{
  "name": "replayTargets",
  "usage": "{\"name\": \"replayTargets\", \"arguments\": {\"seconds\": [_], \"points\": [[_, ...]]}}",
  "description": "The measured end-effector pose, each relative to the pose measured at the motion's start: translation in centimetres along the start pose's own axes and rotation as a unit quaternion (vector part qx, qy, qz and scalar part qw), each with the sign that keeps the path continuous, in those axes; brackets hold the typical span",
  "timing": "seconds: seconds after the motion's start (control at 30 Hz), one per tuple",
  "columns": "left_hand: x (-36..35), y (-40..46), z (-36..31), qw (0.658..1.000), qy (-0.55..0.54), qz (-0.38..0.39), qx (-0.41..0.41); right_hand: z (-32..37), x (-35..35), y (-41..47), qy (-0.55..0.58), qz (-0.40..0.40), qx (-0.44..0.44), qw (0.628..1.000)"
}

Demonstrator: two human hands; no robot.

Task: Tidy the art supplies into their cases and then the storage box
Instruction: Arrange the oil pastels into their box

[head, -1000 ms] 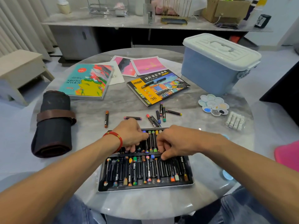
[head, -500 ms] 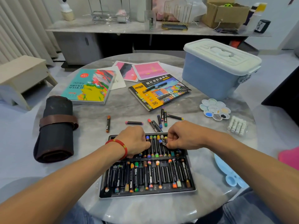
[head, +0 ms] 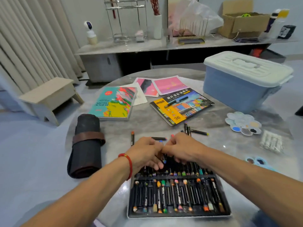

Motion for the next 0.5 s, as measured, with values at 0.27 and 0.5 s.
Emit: {"name": "replayTargets", "arguments": {"seconds": [0.27,0.5], "points": [[1.6,0.6,0.9,0.94,0.307,-0.086,-0.126,-2.2,6.7,4.3,-0.236,-0.126,0.114,0.957],[1.1,1.0,0.0,0.903,0.393,-0.088,-0.149,-1.1,4.7,4.8,-0.339,-0.124,0.135,0.923]]}}
Point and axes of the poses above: each hand's wrist, its own y-axis towards the middle knuckle, its own x-axis out of the back of the hand, z = x × y, the point moved 10 cm from there along y, towards the middle knuckle, and after that the axes turned 13 degrees about -z, right-handed, at the moved point
